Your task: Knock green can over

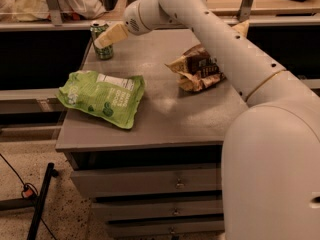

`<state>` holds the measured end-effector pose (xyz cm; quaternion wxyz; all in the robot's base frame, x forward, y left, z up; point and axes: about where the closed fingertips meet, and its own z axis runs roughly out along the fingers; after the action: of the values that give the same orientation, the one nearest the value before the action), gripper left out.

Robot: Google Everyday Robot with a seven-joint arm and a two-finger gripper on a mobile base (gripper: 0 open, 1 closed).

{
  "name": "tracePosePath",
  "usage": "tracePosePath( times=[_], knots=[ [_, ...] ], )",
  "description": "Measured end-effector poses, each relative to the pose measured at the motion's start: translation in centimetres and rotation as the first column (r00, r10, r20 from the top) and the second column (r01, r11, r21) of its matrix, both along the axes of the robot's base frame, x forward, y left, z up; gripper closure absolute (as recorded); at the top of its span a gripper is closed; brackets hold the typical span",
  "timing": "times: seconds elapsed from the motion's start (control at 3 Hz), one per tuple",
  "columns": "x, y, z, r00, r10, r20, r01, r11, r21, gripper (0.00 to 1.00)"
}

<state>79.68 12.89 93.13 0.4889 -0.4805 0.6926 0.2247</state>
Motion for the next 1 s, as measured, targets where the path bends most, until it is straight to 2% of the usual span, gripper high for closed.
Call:
tracePosePath(
  times=[1.0],
  knots=[
    [2.8,3.9,-2.3,0.9972,-0.071,0.021,0.068,0.990,0.126,0.00]
  ],
)
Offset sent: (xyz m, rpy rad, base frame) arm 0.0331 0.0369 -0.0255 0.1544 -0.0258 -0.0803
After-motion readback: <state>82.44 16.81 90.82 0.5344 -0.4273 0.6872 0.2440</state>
